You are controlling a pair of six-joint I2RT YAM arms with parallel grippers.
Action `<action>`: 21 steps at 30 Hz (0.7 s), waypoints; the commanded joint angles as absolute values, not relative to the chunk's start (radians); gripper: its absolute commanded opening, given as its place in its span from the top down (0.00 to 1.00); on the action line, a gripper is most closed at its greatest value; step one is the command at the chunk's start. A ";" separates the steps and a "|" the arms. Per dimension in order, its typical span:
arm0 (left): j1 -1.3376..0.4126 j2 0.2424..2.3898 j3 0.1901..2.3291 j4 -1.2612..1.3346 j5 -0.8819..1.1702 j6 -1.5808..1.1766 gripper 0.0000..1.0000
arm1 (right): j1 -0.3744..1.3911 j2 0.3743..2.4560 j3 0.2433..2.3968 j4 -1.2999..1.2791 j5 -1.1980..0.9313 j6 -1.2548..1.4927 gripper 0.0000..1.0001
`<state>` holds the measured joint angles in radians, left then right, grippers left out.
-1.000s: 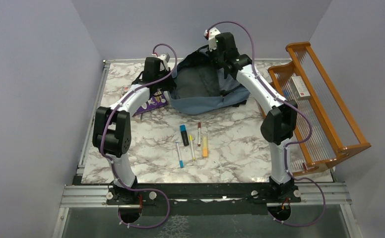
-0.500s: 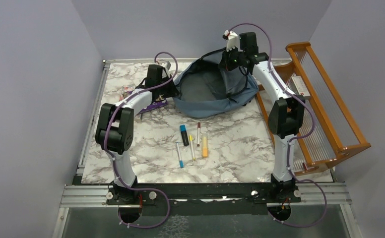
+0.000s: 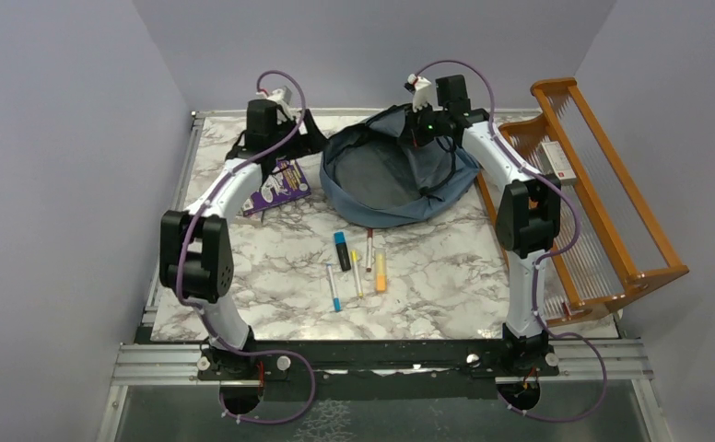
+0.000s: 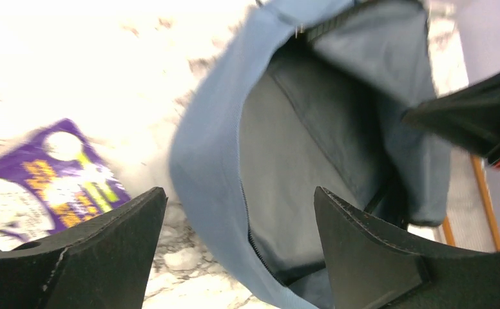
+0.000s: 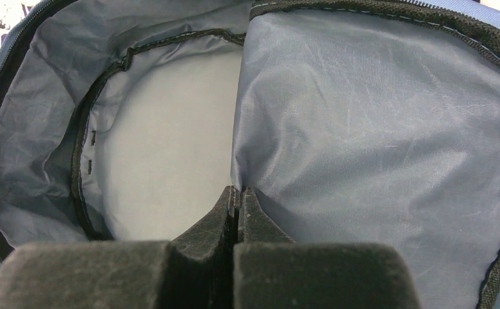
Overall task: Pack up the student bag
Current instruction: Unzip the student bag at the center of the board, then pick up the book from the center of the board.
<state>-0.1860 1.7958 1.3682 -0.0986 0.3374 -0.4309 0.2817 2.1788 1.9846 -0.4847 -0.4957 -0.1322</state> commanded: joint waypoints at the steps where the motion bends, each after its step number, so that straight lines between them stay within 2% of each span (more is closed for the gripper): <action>1: -0.148 1.616 1.379 -0.095 0.146 -0.436 0.14 | 0.279 2.135 1.959 -0.450 -0.528 -0.132 0.99; 5: -0.144 1.526 1.343 -0.132 -0.016 -0.405 0.12 | 0.279 2.125 1.933 -0.421 -0.529 -0.110 0.99; 9: -0.140 1.481 1.329 -0.210 -0.085 -0.366 0.12 | 0.280 2.112 1.911 -0.395 -0.526 -0.090 0.99; 21: -0.106 1.390 1.210 -0.302 -0.069 -0.410 0.12 | 0.279 2.084 1.868 -0.380 -0.506 -0.084 1.00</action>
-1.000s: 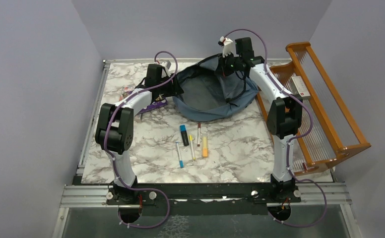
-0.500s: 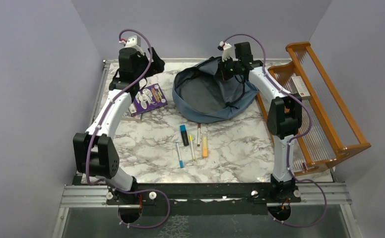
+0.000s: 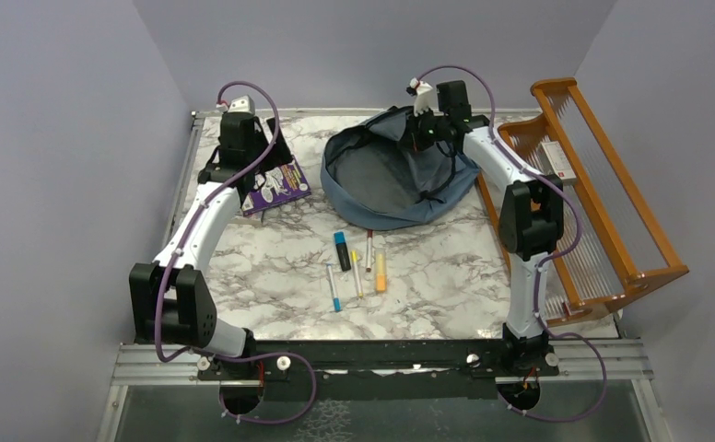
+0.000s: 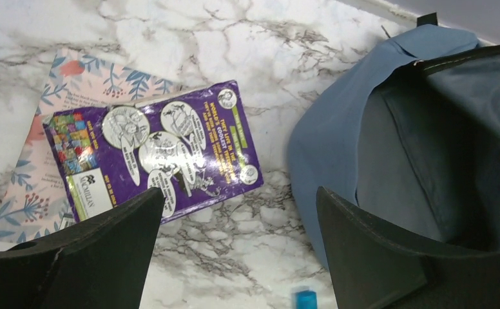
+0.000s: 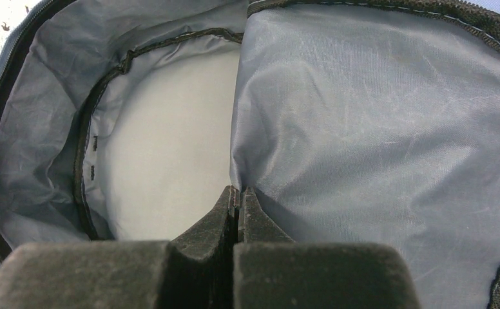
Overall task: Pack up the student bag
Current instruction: Pick up the book from the center of the board.
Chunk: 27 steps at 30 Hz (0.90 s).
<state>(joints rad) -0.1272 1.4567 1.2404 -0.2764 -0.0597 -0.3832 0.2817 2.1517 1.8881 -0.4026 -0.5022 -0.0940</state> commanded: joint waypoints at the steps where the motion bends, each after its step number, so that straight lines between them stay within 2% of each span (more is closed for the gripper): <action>1: -0.098 1.386 1.203 -0.302 -0.062 -0.419 0.13 | 0.280 2.082 1.864 -0.379 -0.503 -0.086 1.00; 10: -0.045 1.360 1.174 -0.301 -0.023 -0.443 0.14 | 0.280 2.057 1.834 -0.362 -0.476 -0.080 0.99; 17: -0.018 1.342 1.136 -0.297 -0.036 -0.435 0.16 | 0.280 2.034 1.822 -0.350 -0.451 -0.069 0.91; 19: -0.010 1.350 1.111 -0.300 -0.059 -0.440 0.14 | 0.280 2.027 1.820 -0.347 -0.449 -0.068 0.88; 20: 0.027 1.358 1.101 -0.310 -0.049 -0.453 0.05 | 0.280 2.023 1.817 -0.346 -0.447 -0.066 0.86; 21: 0.055 1.368 1.091 -0.321 -0.026 -0.474 0.02 | 0.280 2.019 1.816 -0.345 -0.446 -0.066 0.84; 27: 0.162 1.434 1.049 -0.284 0.079 -0.482 0.01 | 0.280 2.001 1.799 -0.342 -0.445 -0.060 0.75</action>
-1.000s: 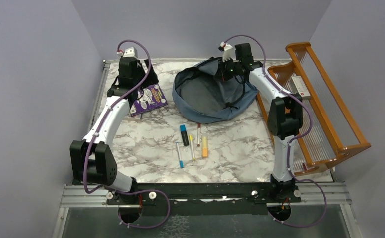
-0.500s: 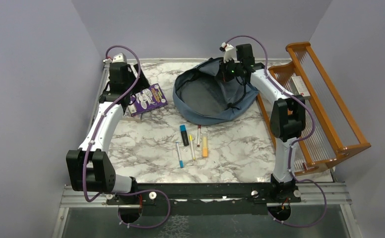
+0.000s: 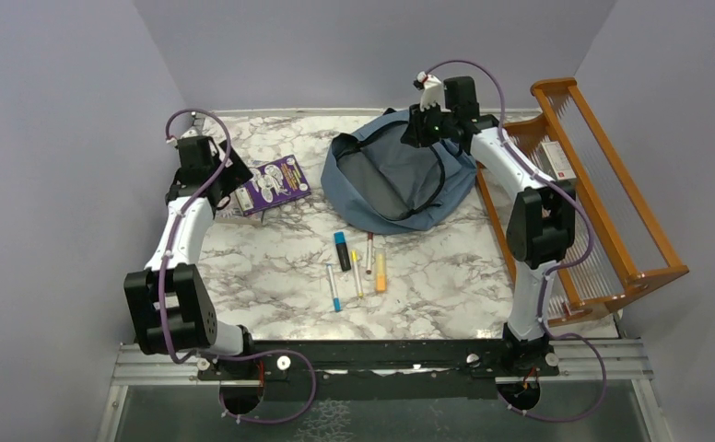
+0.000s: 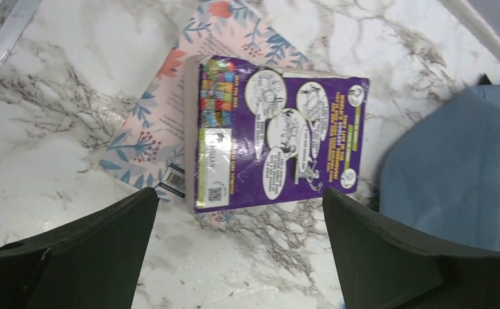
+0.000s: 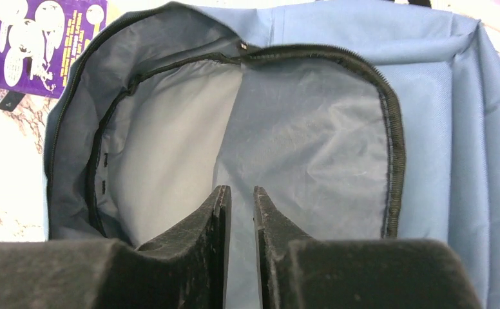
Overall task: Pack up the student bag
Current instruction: Pick up the book from the center of the board.
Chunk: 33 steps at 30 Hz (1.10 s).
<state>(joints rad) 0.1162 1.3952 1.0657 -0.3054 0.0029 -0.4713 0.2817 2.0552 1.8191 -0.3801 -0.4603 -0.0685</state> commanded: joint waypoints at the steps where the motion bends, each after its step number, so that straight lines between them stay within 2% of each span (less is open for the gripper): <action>1: 0.166 1.444 1.050 -0.265 0.095 -0.473 0.01 | 0.279 1.997 1.794 -0.340 -0.444 -0.059 0.74; 6: 0.173 1.509 1.072 -0.197 0.127 -0.464 0.01 | 0.281 1.952 1.747 -0.309 -0.451 -0.028 0.66; 13: 0.190 1.630 1.130 -0.202 0.103 -0.483 0.04 | 0.293 1.814 1.591 -0.183 -0.487 0.110 0.62; 24: 0.227 1.722 1.148 -0.198 0.110 -0.499 0.13 | 0.493 1.673 1.377 -0.021 -0.430 0.204 0.58; 28: 0.233 1.730 1.147 -0.202 0.103 -0.493 0.15 | 0.620 1.718 1.367 0.054 -0.404 0.146 0.53; 33: 0.240 1.757 1.145 -0.211 0.101 -0.497 0.21 | 0.766 1.823 1.389 0.158 -0.380 -0.074 0.46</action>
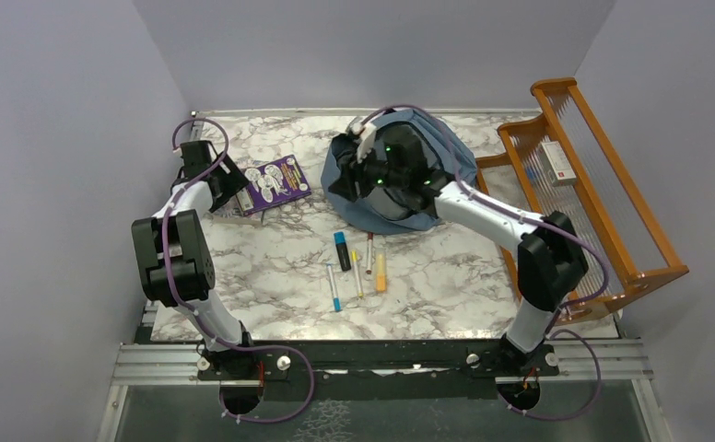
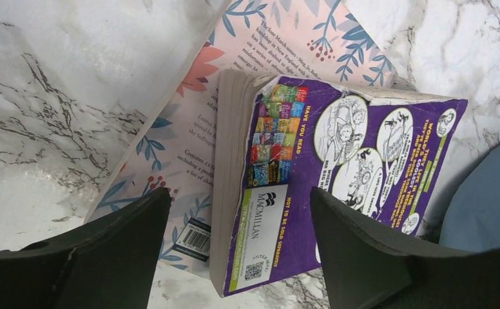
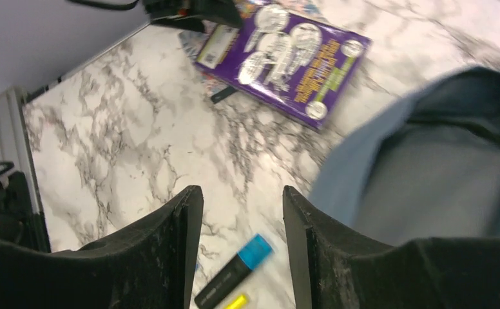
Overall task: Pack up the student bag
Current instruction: Pick up the book from the center of the board.
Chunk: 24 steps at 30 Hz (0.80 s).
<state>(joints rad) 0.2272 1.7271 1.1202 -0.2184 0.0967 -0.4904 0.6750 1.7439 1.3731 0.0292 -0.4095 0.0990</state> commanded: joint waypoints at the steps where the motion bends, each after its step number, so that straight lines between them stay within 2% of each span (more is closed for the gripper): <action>1: 0.242 1.762 1.146 -0.213 0.100 -0.498 0.22 | 0.784 1.847 1.394 0.180 -0.397 -0.116 0.46; 11: 0.254 1.801 1.141 -0.242 0.077 -0.496 0.39 | 0.861 2.038 1.323 0.619 -0.460 -0.405 0.48; 18: 0.255 1.829 1.146 -0.265 0.071 -0.496 0.53 | 0.887 2.196 1.409 0.696 -0.441 -0.604 0.45; 24: 0.254 1.843 1.153 -0.275 0.076 -0.497 0.58 | 0.918 2.275 1.433 0.759 -0.391 -0.838 0.40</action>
